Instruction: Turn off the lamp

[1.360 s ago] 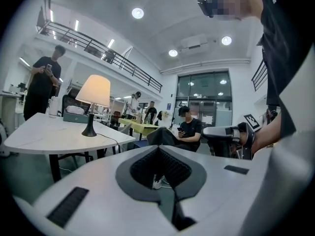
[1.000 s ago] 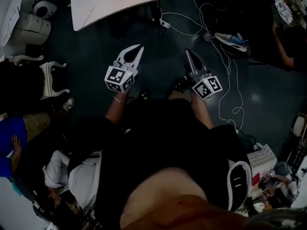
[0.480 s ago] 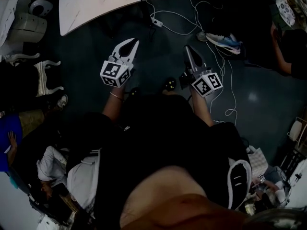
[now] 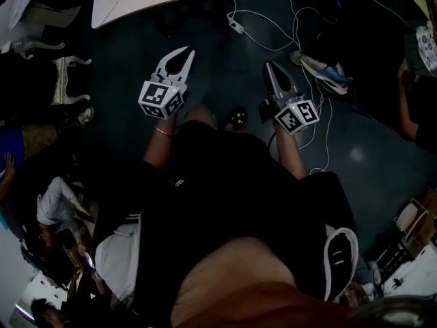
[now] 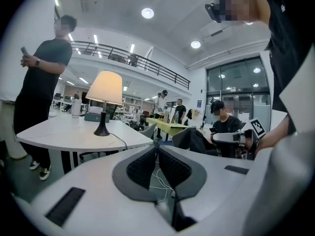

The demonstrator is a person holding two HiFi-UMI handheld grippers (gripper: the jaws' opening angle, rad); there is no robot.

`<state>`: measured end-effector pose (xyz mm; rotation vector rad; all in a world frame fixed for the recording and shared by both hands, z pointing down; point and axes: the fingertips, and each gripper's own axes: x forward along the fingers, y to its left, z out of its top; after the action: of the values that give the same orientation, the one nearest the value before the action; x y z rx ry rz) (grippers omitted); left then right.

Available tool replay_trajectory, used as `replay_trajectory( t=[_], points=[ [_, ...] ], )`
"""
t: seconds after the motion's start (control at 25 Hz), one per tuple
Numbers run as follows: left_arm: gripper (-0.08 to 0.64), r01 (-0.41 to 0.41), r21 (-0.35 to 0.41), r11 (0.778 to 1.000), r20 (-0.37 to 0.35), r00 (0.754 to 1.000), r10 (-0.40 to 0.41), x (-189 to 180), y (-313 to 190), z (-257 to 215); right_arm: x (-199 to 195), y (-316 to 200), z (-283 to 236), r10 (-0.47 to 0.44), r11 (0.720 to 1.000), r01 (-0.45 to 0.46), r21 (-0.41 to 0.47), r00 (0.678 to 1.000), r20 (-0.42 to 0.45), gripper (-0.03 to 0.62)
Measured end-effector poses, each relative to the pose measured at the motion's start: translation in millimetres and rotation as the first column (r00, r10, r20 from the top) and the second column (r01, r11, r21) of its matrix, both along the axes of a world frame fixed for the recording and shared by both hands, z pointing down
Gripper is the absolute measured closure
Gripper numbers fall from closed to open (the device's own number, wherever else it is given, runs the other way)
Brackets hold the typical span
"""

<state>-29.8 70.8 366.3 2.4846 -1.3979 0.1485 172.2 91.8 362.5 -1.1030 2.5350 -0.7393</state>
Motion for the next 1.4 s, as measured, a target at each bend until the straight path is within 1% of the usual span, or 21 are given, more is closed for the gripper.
replay_trajectory(
  t=[0.08,0.2,0.36,0.44,0.52,0.64,0.8,1.0,1.08,1.16,1.4],
  points=[
    [0.551,0.018,-0.009,1.0,-0.002,1.0,-0.018,-7.7,2.1,4.7,-7.1,-6.9,3.9,-0.021,1.0,0.021,-0.004,1.0,-0.008,0.591],
    [0.551,0.01,-0.009,1.0,-0.002,1.0,-0.01,-16.2,-0.3,9.9,-18.4,-15.8,9.2,-0.038,0.999,0.038,0.003,0.999,-0.021,0.591],
    [0.551,-0.005,-0.018,1.0,-0.01,1.0,0.005,-27.1,-24.2,15.7,-43.4,-37.7,10.6,-0.057,0.998,0.058,0.007,0.997,-0.045,0.591],
    [0.551,-0.027,-0.01,1.0,-0.001,1.0,0.027,-27.9,-41.5,18.3,-57.9,-48.4,14.0,-0.077,0.997,0.078,0.001,0.995,-0.06,0.591],
    [0.551,-0.067,0.005,0.998,0.003,0.998,0.067,-22.2,-59.0,20.9,-70.5,-61.0,19.1,-0.097,0.995,0.097,-0.003,0.992,-0.085,0.591],
    [0.551,-0.122,0.026,0.992,-0.006,0.993,0.122,-14.8,-78.4,24.4,-87.7,-82.2,30.3,-0.112,0.994,0.112,-0.009,0.986,-0.121,0.591],
    [0.551,-0.152,0.008,0.988,-0.017,0.988,0.152,-17.1,-95.5,35.1,-109.0,-113.4,47.3,-0.114,0.993,0.111,-0.031,0.982,-0.152,0.583],
    [0.549,-0.167,-0.031,0.985,-0.017,0.986,0.166,-27.1,-110.9,53.1,-140.1,-152.0,78.5,-0.139,0.99,0.127,-0.061,0.959,-0.246,0.569],
    [0.549,-0.165,-0.047,0.985,-0.013,0.986,0.165,-30.7,-114.7,57.8,-147.9,-165.9,93.2,-0.139,0.989,0.121,-0.08,0.95,-0.28,0.549],
    [0.549,-0.178,-0.046,0.983,-0.012,0.984,0.177,-34.2,-117.2,63.1,-153.4,-178.1,106.4,-0.137,0.989,0.111,-0.099,0.942,-0.307,0.531],
    [0.549,-0.191,-0.07,0.979,-0.021,0.982,0.19,-52.8,-132.6,81.2,-168.1,-210.3,140.8,-0.123,0.985,0.073,-0.154,0.928,-0.352,0.517]
  ],
)
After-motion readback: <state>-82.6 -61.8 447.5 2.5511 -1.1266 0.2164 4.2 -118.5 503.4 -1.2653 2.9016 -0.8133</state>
